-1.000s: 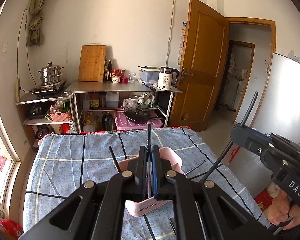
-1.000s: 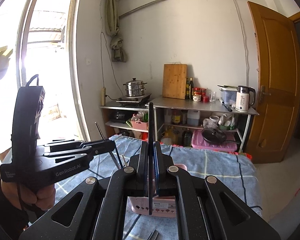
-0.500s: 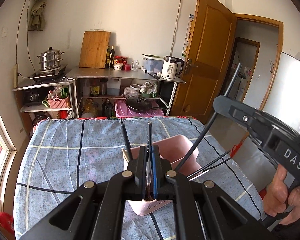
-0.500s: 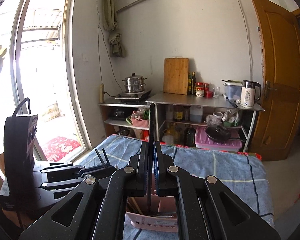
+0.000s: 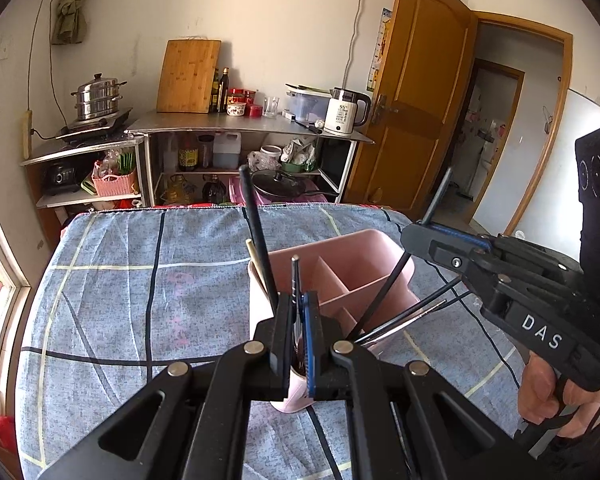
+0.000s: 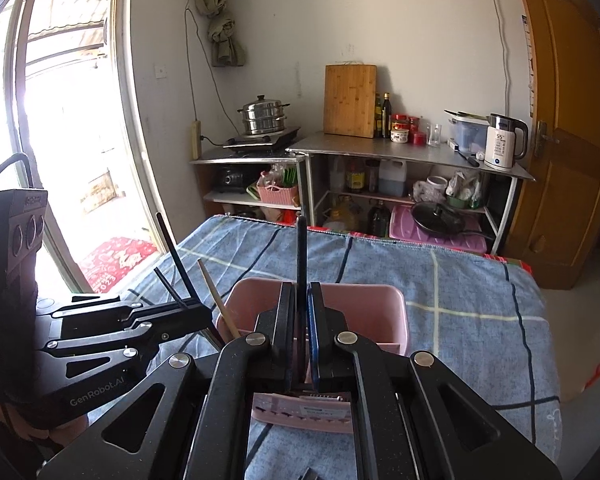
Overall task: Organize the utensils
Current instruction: 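Lower both chopsticks into the pink basket and open both tools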
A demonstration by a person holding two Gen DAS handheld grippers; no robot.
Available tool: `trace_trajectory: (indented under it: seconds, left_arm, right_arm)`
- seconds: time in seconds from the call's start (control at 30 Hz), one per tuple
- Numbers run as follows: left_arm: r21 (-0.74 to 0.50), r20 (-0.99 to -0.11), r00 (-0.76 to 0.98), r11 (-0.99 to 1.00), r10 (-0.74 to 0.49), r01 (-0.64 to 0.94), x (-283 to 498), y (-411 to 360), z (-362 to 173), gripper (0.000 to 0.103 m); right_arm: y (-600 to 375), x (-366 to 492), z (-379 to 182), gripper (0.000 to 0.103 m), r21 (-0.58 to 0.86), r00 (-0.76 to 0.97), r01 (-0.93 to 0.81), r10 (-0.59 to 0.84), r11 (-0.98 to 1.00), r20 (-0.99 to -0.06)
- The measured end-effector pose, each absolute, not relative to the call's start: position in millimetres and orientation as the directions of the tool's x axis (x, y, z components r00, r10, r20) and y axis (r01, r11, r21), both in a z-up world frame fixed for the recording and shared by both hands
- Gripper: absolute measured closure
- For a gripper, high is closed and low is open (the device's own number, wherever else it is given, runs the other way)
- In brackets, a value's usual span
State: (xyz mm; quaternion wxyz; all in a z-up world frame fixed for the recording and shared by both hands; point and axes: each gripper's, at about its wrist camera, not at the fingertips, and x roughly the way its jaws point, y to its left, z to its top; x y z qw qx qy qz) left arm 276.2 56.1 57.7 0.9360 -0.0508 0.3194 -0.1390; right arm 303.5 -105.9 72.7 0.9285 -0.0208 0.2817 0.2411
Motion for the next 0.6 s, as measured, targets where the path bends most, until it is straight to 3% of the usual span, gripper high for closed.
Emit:
trace_trajectory:
  seconds: [0.13, 0.6]
  left_arm:
    - [-0.172, -0.556, 0.786, 0.962, -0.271, 0.21, 266, 59, 68, 0.081]
    - [-0.163, -0.466, 0.849, 0.967, -0.251, 0.197, 189, 57, 80, 0.071]
  right_arm:
    - [-117, 294, 83, 0.095, 0.112, 0.738, -0.456, 0.445, 0.883, -0.506]
    - [-157, 213, 79, 0.092, 0.142, 0.769, -0.446, 0.459, 0.884, -0.445]
